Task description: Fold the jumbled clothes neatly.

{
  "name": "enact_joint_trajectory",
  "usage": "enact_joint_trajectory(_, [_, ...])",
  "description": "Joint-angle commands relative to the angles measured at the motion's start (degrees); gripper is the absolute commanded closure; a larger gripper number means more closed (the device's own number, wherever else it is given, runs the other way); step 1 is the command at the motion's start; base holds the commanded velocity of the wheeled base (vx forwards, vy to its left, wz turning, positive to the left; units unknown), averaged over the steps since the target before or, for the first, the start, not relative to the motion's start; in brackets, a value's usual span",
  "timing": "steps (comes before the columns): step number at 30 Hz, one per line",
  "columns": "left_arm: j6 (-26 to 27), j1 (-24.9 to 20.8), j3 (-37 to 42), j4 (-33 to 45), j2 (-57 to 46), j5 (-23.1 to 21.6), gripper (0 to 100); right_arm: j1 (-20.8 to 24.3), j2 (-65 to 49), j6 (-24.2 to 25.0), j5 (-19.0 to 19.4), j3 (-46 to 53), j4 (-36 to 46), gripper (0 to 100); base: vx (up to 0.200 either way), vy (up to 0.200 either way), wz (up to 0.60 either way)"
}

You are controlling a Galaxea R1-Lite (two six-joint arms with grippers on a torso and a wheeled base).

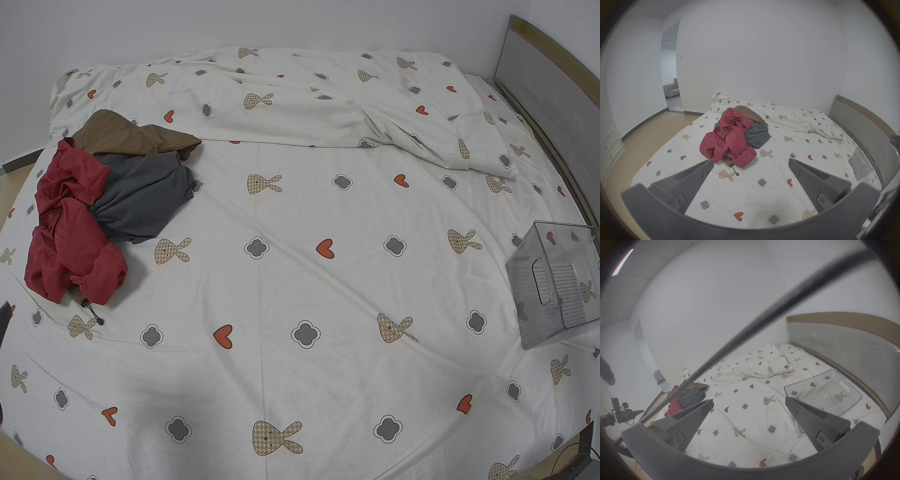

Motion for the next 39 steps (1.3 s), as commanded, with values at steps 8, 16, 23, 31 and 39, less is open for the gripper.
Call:
enact_joint_trajectory(8, [-9.62,5.75,-53.32,34.83,60.14,-11.85,0,3.0,37.19,6.8,1.25,-11.91,2.17,0,0.0,0.0,0.0])
enact_joint_trajectory(16, [-2.41,7.24,-59.39,31.75,71.56,-5.44,0,3.09,33.85,6.71,1.25,-12.34,2.17,0,0.0,0.0,0.0])
enact_joint_trajectory(23, [-2.15,8.91,-64.84,26.21,79.38,-0.96,0,5.11,29.9,6.54,1.16,-12.34,2.26,0,0.0,0.0,0.0])
enact_joint_trajectory(31, [-1.97,11.28,-75.47,26.3,86.42,-0.87,0,6.52,28.67,6.54,1.16,-12.34,2.26,0,0.0,0.0,0.0])
enact_joint_trajectory(39, [-1.36,11.02,-78.99,26.56,90.11,-0.78,0,6.69,28.76,6.54,1.25,-11.99,2.26,0,0.0,0.0,0.0])
